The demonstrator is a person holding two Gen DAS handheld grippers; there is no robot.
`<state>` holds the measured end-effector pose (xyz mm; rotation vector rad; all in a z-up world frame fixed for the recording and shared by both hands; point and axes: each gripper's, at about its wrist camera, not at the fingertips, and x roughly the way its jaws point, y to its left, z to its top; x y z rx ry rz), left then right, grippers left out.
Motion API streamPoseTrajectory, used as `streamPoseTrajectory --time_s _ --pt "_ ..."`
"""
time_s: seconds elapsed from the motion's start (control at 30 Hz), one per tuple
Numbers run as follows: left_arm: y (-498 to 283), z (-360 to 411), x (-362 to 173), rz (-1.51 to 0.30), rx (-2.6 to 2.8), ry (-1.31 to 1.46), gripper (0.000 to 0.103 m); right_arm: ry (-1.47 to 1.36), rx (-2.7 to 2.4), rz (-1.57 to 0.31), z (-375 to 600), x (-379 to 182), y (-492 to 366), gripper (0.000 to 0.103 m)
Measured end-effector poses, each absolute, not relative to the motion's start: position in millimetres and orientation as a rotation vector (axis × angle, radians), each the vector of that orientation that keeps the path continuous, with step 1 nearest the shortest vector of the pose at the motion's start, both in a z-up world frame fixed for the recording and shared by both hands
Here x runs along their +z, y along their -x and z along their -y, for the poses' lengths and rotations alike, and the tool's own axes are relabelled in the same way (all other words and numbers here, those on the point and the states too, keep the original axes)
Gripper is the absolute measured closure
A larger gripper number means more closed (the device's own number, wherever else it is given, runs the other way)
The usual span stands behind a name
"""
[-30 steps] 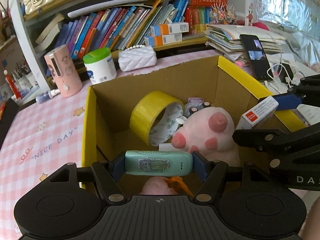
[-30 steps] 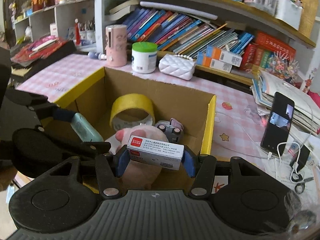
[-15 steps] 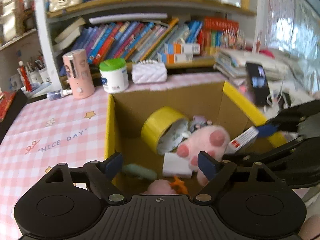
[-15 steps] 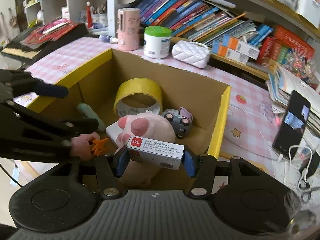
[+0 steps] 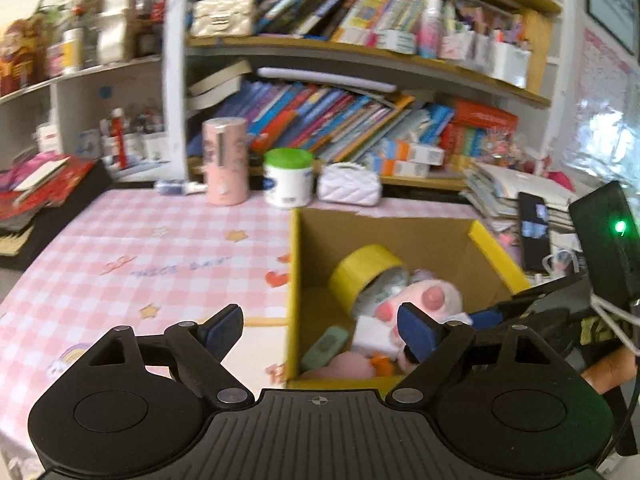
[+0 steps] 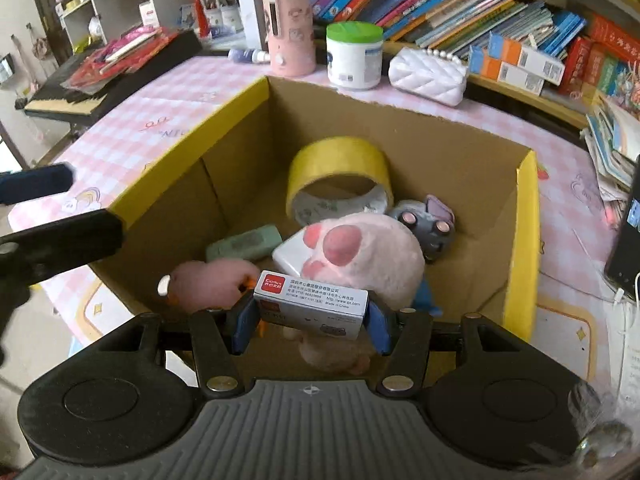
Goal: Organize objects
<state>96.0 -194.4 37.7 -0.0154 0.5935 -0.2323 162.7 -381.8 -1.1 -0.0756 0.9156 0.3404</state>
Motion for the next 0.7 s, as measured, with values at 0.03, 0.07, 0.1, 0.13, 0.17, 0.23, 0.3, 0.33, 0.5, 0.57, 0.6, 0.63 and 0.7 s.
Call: streamPoseTrajectory --time_s 0.03,0.07,0.1,0.13,0.17,0.23,0.3,0.33,0.5,0.57,0.6,0.63,0.7 --pt "-94.4 192.5 36.4 -0.600 -0.221 0.013 0.016 0.060 0.335 -0.915 379.9 -2.0 -163.3 0.050" --pt "-92.2 190.5 35.6 -0.603 -0.214 0.011 0.016 0.049 0.333 -0.916 378.0 -2.5 -164.6 0.050" --pt "-89.2 188.4 35.5 -0.602 -0.209 0.012 0.016 0.046 0.334 -0.913 376.1 -2.8 -164.1 0.050" --pt "-85.4 185.5 36.0 -0.597 -0.205 0.013 0.016 0.043 0.337 -0.911 373.7 -3.1 -163.4 0.050" --pt "-81.9 183.2 36.5 -0.593 -0.200 0.015 0.016 0.039 0.335 -0.914 372.4 -3.0 -164.2 0.050" --pt "-75.6 177.2 36.9 -0.586 -0.189 0.025 0.016 0.026 0.326 -0.919 370.2 -2.0 -163.9 0.050" --pt "-72.3 170.8 37.0 -0.587 -0.181 0.039 0.015 0.012 0.311 -0.913 368.0 -0.8 -159.6 0.049" --pt "-70.8 167.8 37.2 -0.588 -0.178 0.045 0.014 0.008 0.295 -0.909 367.3 -0.5 -158.4 0.049" --pt "-64.3 153.9 39.4 -0.581 -0.136 0.026 0.014 -0.030 0.194 -0.849 365.9 6.1 -144.2 0.028" --pt "-59.5 146.0 39.2 -0.582 -0.125 0.026 0.013 -0.037 0.159 -0.811 362.2 10.5 -133.7 0.028" --pt "-56.9 141.8 39.2 -0.584 -0.120 0.027 0.012 -0.042 0.140 -0.796 360.0 12.4 -128.6 0.028" --pt "-53.9 136.9 39.5 -0.585 -0.112 0.028 0.011 -0.050 0.120 -0.781 357.4 14.9 -122.4 0.028" --pt "-47.5 126.2 41.5 -0.579 -0.099 0.029 0.010 -0.081 0.068 -0.746 350.9 21.2 -106.0 0.023"
